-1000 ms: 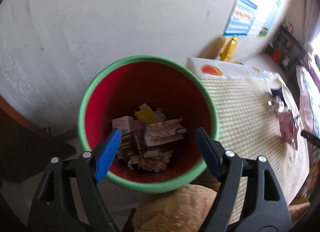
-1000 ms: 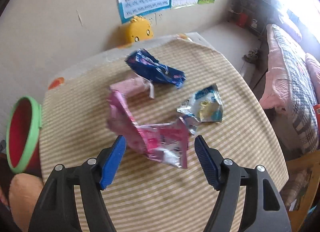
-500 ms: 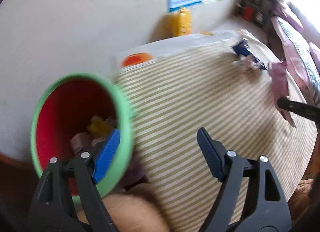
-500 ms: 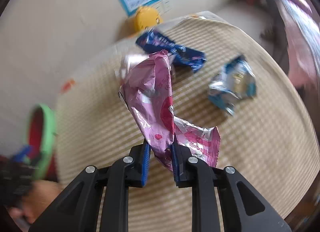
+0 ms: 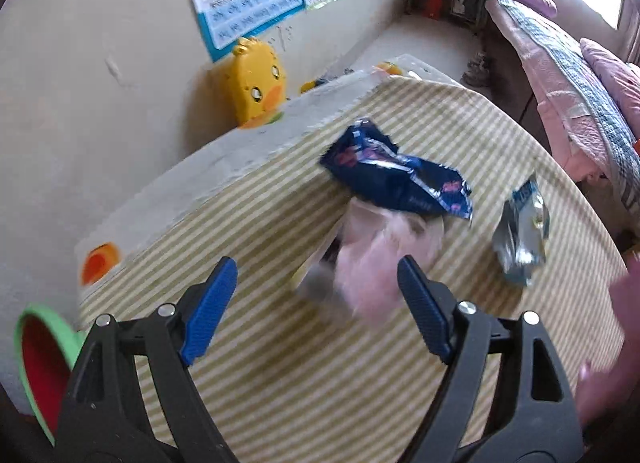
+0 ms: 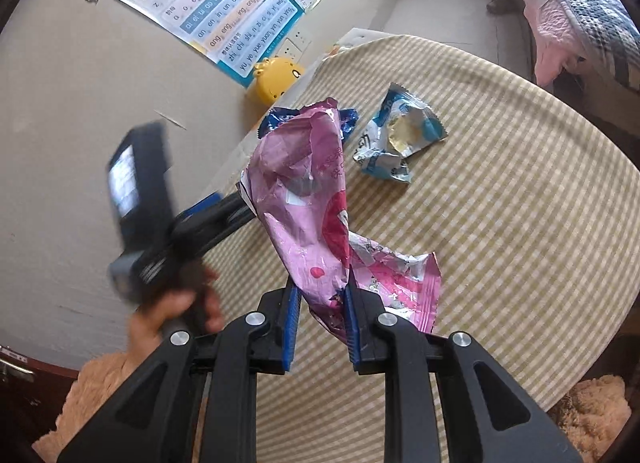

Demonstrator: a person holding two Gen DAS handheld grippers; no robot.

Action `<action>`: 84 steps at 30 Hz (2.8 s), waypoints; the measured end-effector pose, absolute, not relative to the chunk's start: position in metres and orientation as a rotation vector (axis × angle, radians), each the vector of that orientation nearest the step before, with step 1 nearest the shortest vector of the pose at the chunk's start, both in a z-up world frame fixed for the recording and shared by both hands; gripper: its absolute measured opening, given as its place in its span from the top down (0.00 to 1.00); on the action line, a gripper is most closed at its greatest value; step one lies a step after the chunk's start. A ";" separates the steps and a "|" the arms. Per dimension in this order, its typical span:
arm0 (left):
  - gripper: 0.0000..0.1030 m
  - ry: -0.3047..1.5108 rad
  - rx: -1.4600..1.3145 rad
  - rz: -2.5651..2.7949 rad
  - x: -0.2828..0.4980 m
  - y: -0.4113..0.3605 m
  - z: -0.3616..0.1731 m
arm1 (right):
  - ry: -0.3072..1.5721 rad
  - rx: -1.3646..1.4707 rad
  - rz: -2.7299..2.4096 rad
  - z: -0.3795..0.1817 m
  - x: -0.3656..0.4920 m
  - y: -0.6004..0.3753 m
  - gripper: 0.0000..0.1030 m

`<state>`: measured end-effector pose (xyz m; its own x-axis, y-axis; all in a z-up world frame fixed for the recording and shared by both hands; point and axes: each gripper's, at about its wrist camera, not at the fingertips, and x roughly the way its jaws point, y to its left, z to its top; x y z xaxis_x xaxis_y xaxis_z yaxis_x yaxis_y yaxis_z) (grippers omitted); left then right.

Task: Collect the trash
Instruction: 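Grasp the pink-and-white carton with the left gripper and lift it, then carry the pink carton and pink wrapper toward the red bucket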

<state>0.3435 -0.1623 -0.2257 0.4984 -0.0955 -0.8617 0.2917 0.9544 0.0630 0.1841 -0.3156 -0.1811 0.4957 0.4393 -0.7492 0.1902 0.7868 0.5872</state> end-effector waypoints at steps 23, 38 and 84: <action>0.50 1.201 0.124 -0.404 0.323 -0.175 -0.250 | 1.039 0.786 0.192 -0.185 0.190 -0.321 0.80; 0.55 0.972 0.130 -0.127 0.245 -0.093 -0.197 | 0.976 0.553 0.159 -0.164 0.191 -0.292 0.80; 0.55 0.781 -0.001 -0.018 0.138 0.023 -0.114 | 0.878 0.094 0.158 -0.152 0.124 -0.186 0.80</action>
<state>0.1380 0.0234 -0.1140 0.7103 -0.0163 -0.7037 0.0156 0.9999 -0.0074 0.1235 -0.1859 -0.1521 0.6278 0.1762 -0.7581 -0.0994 0.9842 0.1464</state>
